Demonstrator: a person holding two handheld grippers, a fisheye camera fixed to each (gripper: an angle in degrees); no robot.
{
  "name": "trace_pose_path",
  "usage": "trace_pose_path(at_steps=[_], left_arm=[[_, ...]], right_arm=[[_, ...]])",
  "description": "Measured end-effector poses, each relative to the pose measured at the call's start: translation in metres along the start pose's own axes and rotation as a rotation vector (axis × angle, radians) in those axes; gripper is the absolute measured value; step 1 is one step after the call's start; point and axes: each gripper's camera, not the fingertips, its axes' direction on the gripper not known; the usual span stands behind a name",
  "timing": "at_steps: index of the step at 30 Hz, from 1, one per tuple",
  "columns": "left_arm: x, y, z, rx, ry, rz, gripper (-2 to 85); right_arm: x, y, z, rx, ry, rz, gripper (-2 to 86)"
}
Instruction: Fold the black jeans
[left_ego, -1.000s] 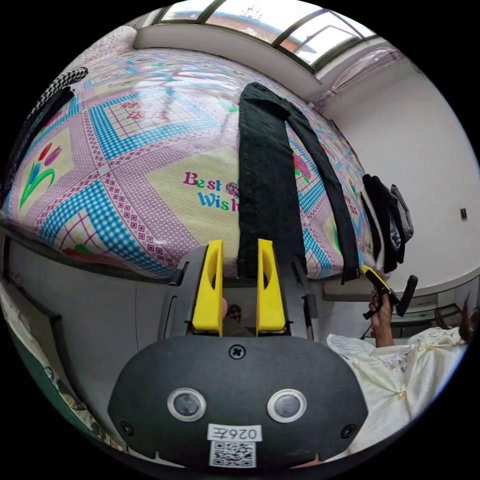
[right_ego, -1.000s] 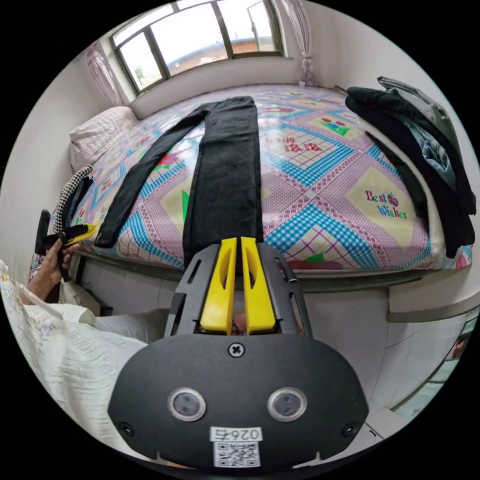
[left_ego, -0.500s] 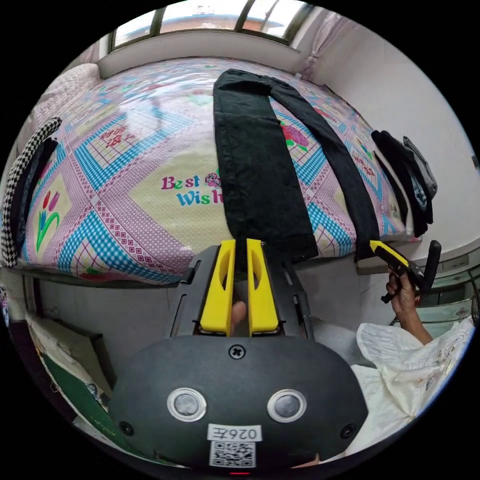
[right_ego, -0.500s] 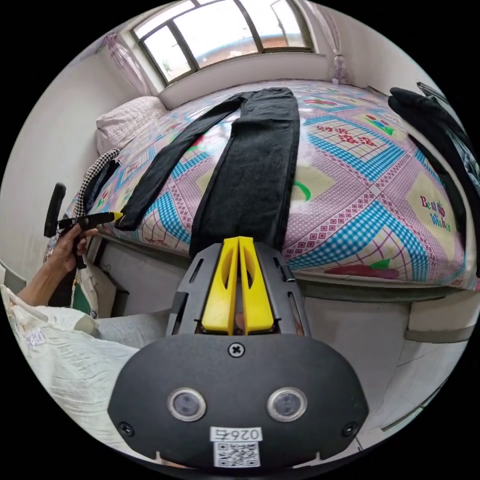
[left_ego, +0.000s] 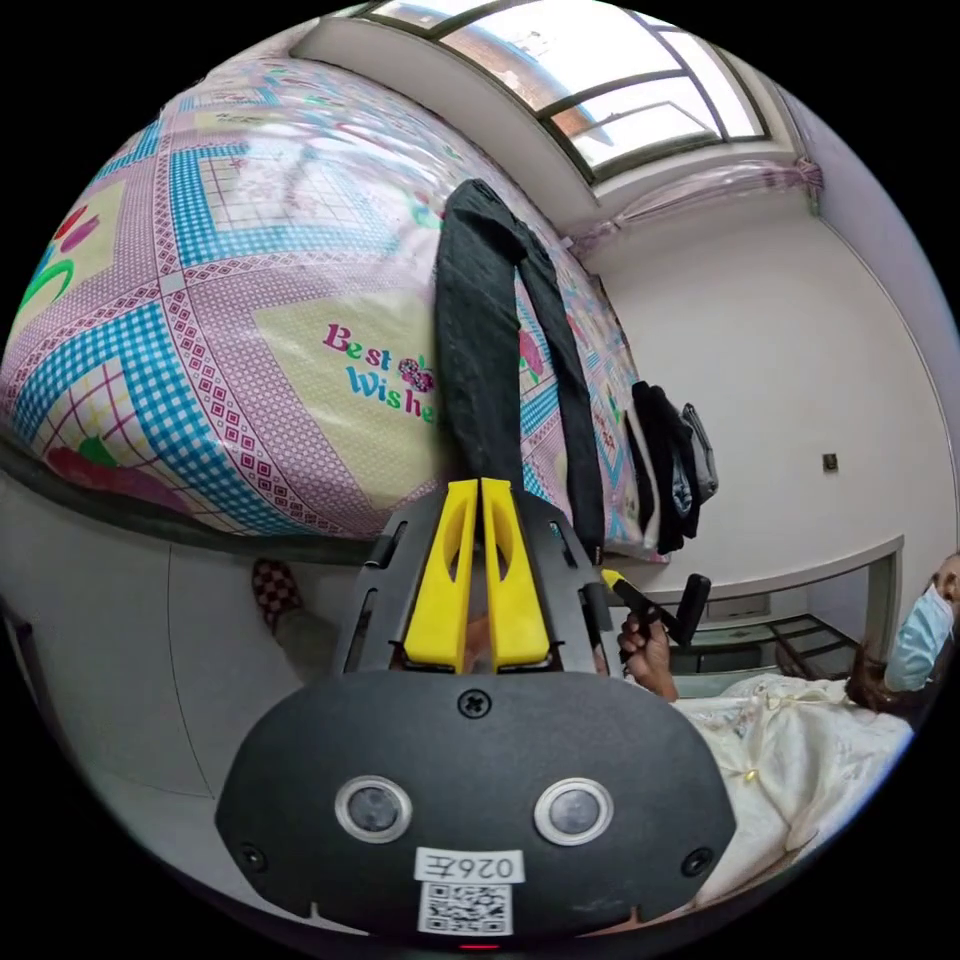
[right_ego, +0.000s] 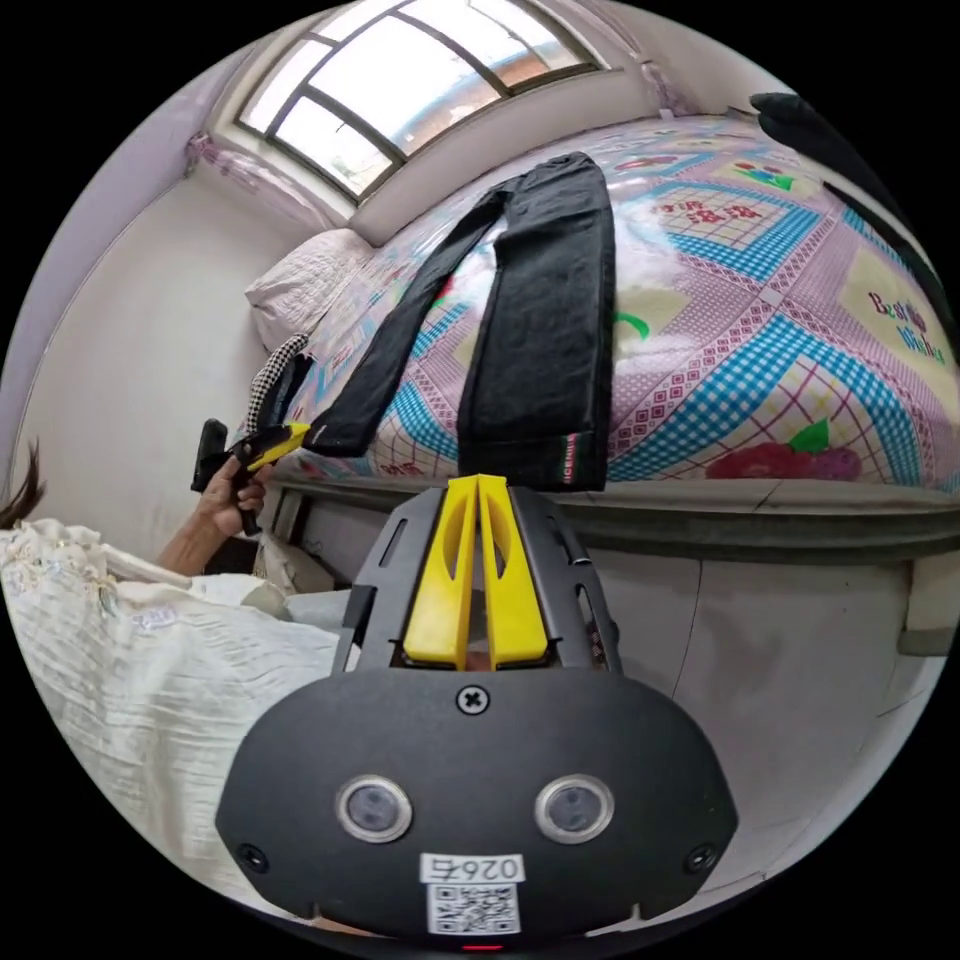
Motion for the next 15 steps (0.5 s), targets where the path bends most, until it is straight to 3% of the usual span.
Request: trace_pose_path(at_steps=[6, 11, 15], left_arm=[[-0.004, -0.033, -0.048, -0.028, 0.063, 0.041, -0.9], [-0.013, -0.07, -0.059, -0.298, 0.349, 0.173, -0.9], [-0.036, -0.097, -0.087, -0.326, 0.379, 0.173, -0.6]], right_arm=[[-0.055, 0.002, 0.009, 0.031, 0.043, -0.147, -0.9], [-0.128, -0.011, 0.045, 0.077, 0.082, -0.277, -0.4], [-0.203, -0.024, 0.107, 0.113, 0.154, -0.392, 2.5]])
